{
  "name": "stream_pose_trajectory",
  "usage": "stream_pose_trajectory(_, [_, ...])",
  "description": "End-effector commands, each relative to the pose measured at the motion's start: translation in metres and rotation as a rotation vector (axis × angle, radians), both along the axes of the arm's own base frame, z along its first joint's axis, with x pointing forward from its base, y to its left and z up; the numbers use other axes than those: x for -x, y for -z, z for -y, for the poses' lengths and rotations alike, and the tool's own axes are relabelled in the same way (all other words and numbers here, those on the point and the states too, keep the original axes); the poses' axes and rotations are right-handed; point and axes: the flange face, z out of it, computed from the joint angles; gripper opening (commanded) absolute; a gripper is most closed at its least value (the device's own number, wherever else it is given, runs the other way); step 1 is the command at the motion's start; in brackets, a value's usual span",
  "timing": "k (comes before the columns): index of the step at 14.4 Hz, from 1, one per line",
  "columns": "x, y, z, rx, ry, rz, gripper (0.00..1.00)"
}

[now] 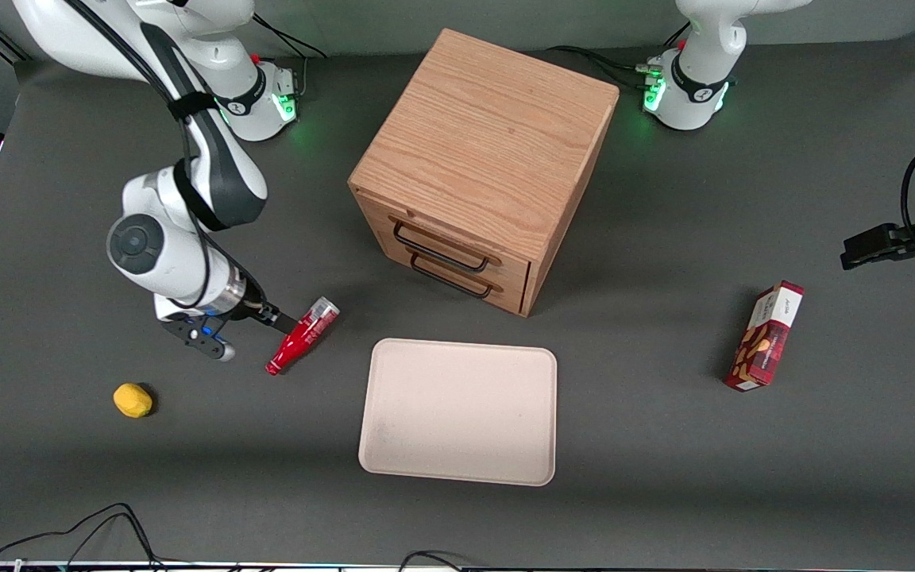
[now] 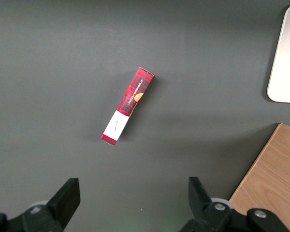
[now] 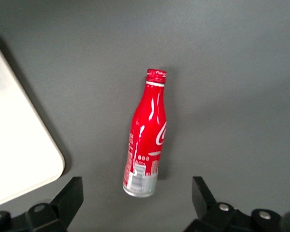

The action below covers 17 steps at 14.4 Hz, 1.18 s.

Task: Place coke bottle on tray
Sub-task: 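Lower the right gripper and close it around the bottle's body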

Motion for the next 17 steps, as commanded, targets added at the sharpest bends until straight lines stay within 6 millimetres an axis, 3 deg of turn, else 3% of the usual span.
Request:
stream_pose_trajectory(1, [-0.002, 0.038, -0.001, -0.006, 0.054, 0.006, 1.00])
stream_pose_trajectory(5, [-0.003, 0.088, -0.002, -0.015, 0.109, 0.001, 1.00])
stream_pose_trajectory(11, [0.000, 0.123, -0.002, -0.018, 0.144, -0.015, 1.00])
stream_pose_trajectory(12, [0.002, 0.125, -0.001, -0.017, 0.142, -0.018, 0.96])
stream_pose_trajectory(17, [0.002, 0.127, -0.001, -0.019, 0.141, -0.014, 0.53])
